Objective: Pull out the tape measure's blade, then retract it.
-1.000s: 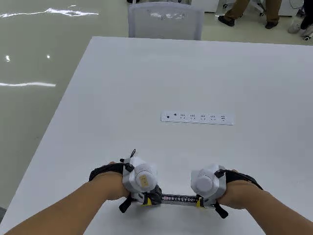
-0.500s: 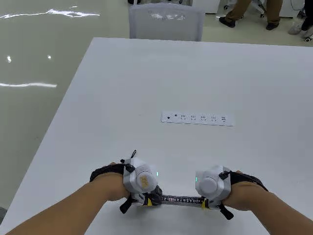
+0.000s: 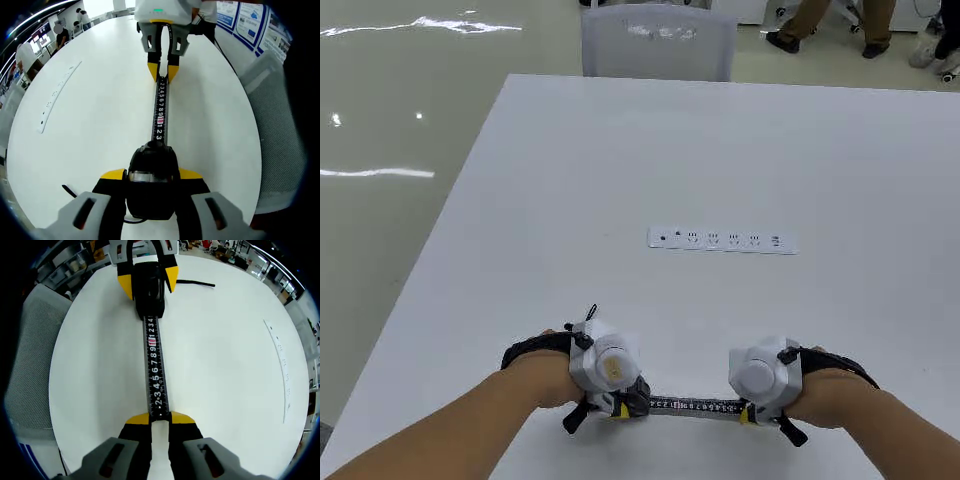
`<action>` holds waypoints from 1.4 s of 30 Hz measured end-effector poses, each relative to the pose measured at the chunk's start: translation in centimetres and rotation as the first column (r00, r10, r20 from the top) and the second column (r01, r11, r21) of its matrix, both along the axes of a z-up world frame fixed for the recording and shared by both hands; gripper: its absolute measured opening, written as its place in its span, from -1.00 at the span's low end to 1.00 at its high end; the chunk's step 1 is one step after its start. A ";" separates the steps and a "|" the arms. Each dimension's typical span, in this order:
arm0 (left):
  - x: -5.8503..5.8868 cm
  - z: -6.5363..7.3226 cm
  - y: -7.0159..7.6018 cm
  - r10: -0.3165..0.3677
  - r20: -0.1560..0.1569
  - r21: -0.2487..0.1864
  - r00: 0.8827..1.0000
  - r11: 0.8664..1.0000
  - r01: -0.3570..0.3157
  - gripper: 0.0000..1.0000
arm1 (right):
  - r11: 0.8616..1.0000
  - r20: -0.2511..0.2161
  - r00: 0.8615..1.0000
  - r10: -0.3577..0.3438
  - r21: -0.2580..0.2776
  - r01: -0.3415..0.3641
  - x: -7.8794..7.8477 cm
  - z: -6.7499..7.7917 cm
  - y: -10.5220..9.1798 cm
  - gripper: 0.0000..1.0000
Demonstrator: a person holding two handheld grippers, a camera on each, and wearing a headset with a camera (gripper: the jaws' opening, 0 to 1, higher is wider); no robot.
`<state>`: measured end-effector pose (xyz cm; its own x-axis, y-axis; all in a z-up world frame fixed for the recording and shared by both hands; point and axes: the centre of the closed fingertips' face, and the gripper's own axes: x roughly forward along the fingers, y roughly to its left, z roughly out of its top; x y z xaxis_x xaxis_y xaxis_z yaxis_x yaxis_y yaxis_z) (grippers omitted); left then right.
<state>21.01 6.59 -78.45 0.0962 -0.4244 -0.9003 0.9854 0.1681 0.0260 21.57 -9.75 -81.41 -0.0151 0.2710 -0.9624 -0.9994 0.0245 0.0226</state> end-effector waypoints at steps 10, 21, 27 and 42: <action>0.0 0.0 0.0 0.001 -0.001 -0.002 1.000 1.000 -0.001 -0.34 | 1.000 0.005 1.000 -0.002 -0.007 0.002 0.0 0.2 -1.1 -0.80; 0.0 -0.1 0.0 0.003 -0.002 -0.002 1.000 1.000 -0.003 -0.34 | 1.000 0.005 1.000 -0.004 -0.009 0.004 0.0 0.0 -1.7 -0.80; 0.1 -0.3 0.0 0.005 -0.001 0.000 1.000 1.000 -0.005 -0.34 | 1.000 0.008 1.000 -0.003 -0.020 0.004 0.1 0.1 -2.6 -0.81; -0.2 0.0 -0.1 0.004 0.007 0.019 1.000 1.000 -0.004 -0.34 | 1.000 0.013 1.000 -0.002 -0.029 0.003 0.2 0.2 -3.7 -0.81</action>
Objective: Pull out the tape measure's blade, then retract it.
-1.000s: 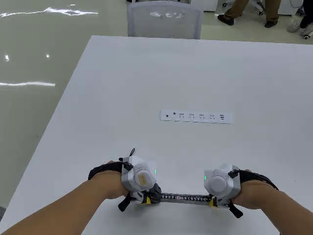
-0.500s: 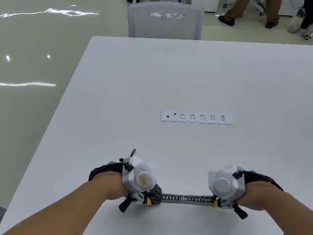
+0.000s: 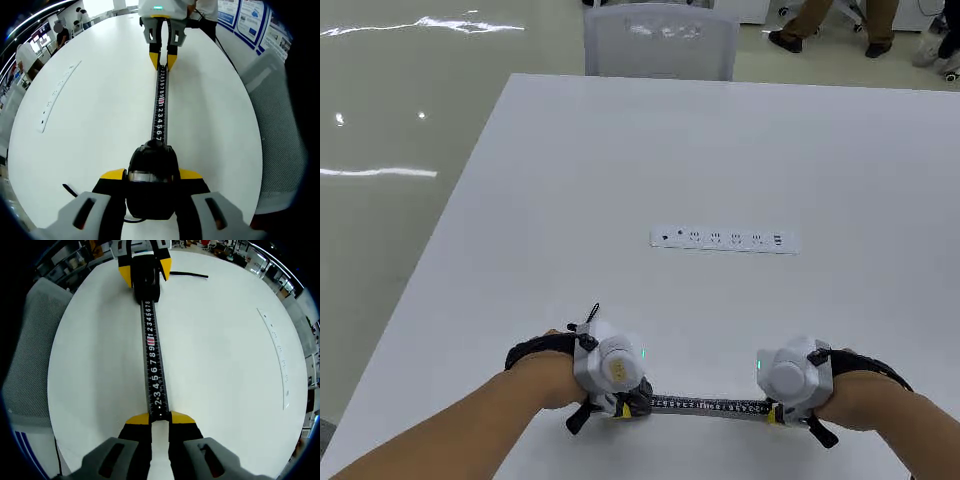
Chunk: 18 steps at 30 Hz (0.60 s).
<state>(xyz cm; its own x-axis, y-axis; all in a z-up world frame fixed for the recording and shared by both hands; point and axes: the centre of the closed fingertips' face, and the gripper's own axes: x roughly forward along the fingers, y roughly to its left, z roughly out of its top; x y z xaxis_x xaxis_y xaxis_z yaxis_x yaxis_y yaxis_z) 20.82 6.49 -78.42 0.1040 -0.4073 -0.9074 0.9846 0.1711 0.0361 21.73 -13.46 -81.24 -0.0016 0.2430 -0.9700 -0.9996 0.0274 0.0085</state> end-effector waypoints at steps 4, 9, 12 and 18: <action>0.1 -0.1 0.0 0.001 -0.002 0.000 1.000 1.000 -0.001 -0.34 | 1.000 -0.001 1.000 -0.007 -0.004 0.007 0.1 -0.1 -0.5 -0.81; 0.0 0.0 0.0 0.001 -0.001 0.000 1.000 1.000 -0.001 -0.34 | 1.000 0.002 1.000 -0.013 -0.011 0.013 0.1 -0.1 -1.2 -0.80; 0.1 -0.2 0.1 -0.001 -0.003 0.001 1.000 1.000 0.001 -0.34 | 1.000 0.003 1.000 -0.017 -0.018 0.017 0.0 -0.1 -1.7 -0.80; 0.1 -0.2 0.0 -0.005 0.000 0.000 1.000 1.000 0.005 -0.34 | 1.000 0.005 1.000 -0.023 -0.019 0.023 0.0 0.1 -2.5 -0.80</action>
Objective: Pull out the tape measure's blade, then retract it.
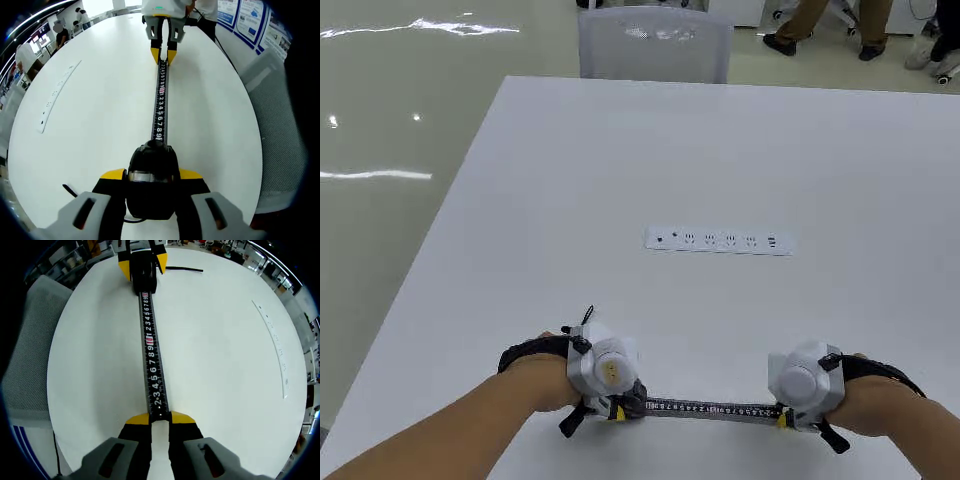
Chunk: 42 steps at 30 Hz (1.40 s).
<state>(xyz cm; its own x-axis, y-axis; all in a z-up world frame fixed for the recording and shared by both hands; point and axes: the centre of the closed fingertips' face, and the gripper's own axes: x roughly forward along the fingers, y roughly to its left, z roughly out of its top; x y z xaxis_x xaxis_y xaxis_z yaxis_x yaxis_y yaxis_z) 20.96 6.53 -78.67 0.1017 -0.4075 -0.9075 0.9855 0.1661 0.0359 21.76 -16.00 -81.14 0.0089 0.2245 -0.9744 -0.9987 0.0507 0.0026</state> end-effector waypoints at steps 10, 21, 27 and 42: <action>0.1 -0.1 0.1 0.002 -0.007 -0.001 1.000 1.000 -0.002 -0.34 | 1.000 0.002 1.000 0.001 -0.005 -0.001 0.1 -0.2 -0.7 -0.80; 0.1 -0.3 0.1 0.001 -0.008 -0.002 1.000 1.000 -0.001 -0.34 | 1.000 0.004 1.000 -0.009 -0.006 0.009 0.1 -0.2 -1.0 -0.79; 0.0 -0.1 0.0 0.004 -0.005 -0.005 1.000 1.000 -0.004 -0.34 | 1.000 0.003 1.000 -0.014 0.003 0.014 0.1 -0.2 -1.1 -0.80; -0.2 0.2 0.0 0.002 -0.007 -0.001 1.000 1.000 -0.002 -0.34 | 1.000 -0.002 1.000 -0.007 -0.008 0.007 0.0 -0.1 -1.5 -0.79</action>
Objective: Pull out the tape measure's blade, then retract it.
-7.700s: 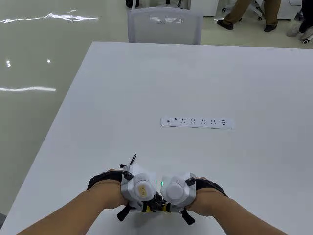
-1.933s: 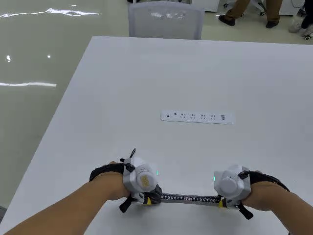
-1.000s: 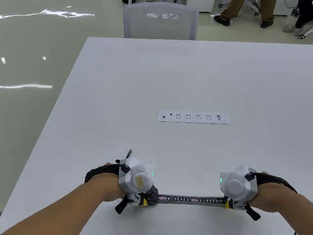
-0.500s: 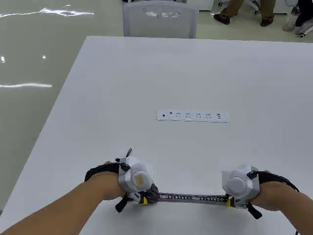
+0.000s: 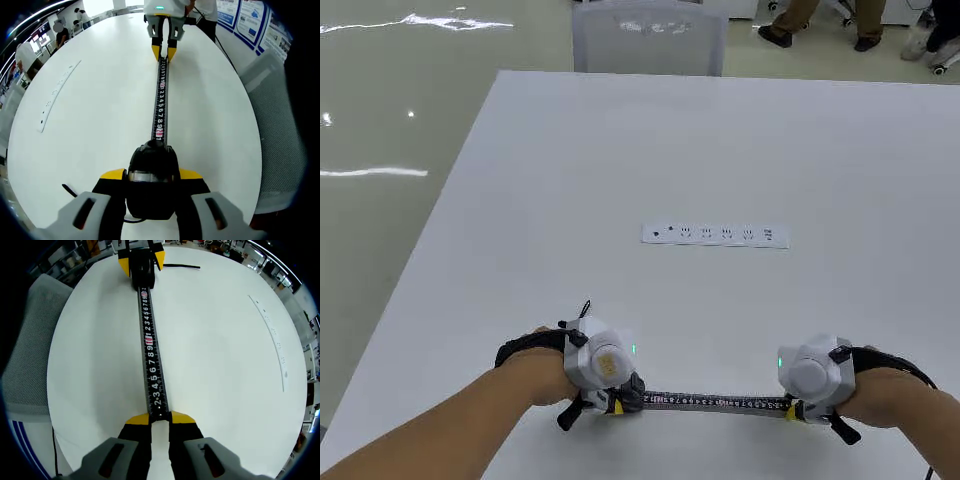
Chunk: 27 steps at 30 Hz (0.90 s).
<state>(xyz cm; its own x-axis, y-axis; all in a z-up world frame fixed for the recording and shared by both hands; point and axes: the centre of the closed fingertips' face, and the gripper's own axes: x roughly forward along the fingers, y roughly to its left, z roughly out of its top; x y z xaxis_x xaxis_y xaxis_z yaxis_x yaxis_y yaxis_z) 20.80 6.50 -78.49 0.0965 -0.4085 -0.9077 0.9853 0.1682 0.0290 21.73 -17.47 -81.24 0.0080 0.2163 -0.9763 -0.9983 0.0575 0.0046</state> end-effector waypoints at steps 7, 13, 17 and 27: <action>0.0 0.0 0.0 0.000 -0.003 -0.005 1.000 1.000 0.000 -0.34 | 1.000 -0.001 1.000 -0.009 -0.015 0.008 0.0 -0.3 0.0 -0.78; 0.0 0.2 -0.1 0.003 -0.003 -0.023 1.000 1.000 -0.003 -0.33 | 1.000 -0.003 1.000 -0.018 0.022 0.018 0.0 -0.1 -0.1 -0.74; 0.0 0.1 -0.1 -0.007 -0.002 -0.020 1.000 1.000 0.007 -0.33 | 1.000 0.005 1.000 0.021 0.012 -0.021 0.0 0.0 0.1 -0.72; 0.1 -0.1 0.0 -0.012 0.009 -0.016 1.000 1.000 0.012 -0.33 | 0.999 0.011 1.000 0.023 0.039 -0.024 -0.1 0.4 0.2 -0.69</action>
